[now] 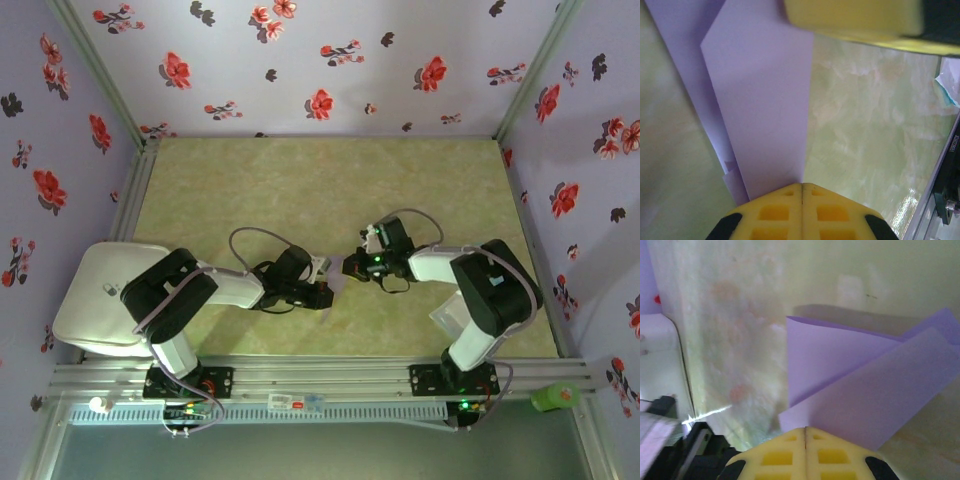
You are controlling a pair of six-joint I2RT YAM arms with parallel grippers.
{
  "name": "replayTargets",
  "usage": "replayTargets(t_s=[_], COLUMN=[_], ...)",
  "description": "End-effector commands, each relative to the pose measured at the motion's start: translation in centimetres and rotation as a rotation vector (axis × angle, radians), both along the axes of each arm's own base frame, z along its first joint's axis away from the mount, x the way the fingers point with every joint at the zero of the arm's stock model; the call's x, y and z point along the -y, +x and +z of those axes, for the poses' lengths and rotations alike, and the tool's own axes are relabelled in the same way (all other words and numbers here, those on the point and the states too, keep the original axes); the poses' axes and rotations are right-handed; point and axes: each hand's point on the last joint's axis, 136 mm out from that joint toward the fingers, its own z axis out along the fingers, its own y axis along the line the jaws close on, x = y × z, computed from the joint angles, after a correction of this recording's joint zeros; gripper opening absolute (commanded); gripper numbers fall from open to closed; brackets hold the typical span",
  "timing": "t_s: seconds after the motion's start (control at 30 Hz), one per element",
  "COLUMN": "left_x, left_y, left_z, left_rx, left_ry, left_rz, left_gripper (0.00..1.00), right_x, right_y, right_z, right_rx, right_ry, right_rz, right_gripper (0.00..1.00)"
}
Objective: Fold a paper plane with a square sheet of paper (pick it up from the middle)
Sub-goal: Fold the wing for the fifth time at the center of the table.
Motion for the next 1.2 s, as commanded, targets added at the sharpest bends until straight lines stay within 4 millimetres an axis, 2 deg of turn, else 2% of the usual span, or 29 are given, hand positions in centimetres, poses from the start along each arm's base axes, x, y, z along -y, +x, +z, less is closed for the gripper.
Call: replayTargets(t_s=[0.0, 0.2, 0.47, 0.53, 0.6, 0.83, 0.93, 1.03, 1.17], left_x=[-3.8, -3.2, -3.2, -3.2, -2.7, -0.2, 1.6, 3.0, 3.9], left_y=[-3.3, -3.0, -2.8, -2.2, -1.6, 0.9, 1.0, 1.1, 1.7], left_z=[-4.7, -3.7, -3.4, -2.9, -1.8, 5.1, 6.9, 6.8, 4.9], left_rx=[-0.133, -0.127, -0.118, -0.093, -0.063, 0.051, 0.065, 0.045, 0.014], left_ry=[0.214, 0.175, 0.174, 0.181, 0.173, 0.032, -0.040, -0.052, -0.016], left_rz=[-0.002, 0.024, 0.034, 0.054, 0.063, 0.120, 0.108, 0.078, 0.079], left_gripper=[0.00, 0.00, 0.00, 0.03, 0.04, 0.13, 0.14, 0.13, 0.12], right_x=[-0.1, 2.3, 2.9, 3.0, 3.0, 3.4, 3.3, 3.3, 3.4], right_y=[0.2, -0.7, -0.7, -0.7, -0.7, -0.7, -0.6, -0.6, -0.6], right_z=[-0.8, -4.5, -4.9, -5.0, -5.0, -4.9, -5.0, -4.9, -4.9], right_rx=[0.007, -0.045, -0.056, -0.062, -0.067, -0.069, -0.071, -0.074, -0.074], right_ry=[-0.017, -0.199, -0.227, -0.229, -0.229, -0.237, -0.232, -0.228, -0.224], right_rz=[0.017, 0.048, 0.007, -0.001, -0.010, -0.040, -0.047, -0.054, -0.065], right_gripper=[0.04, 0.05, 0.04, 0.03, 0.03, 0.02, 0.02, 0.02, 0.02])
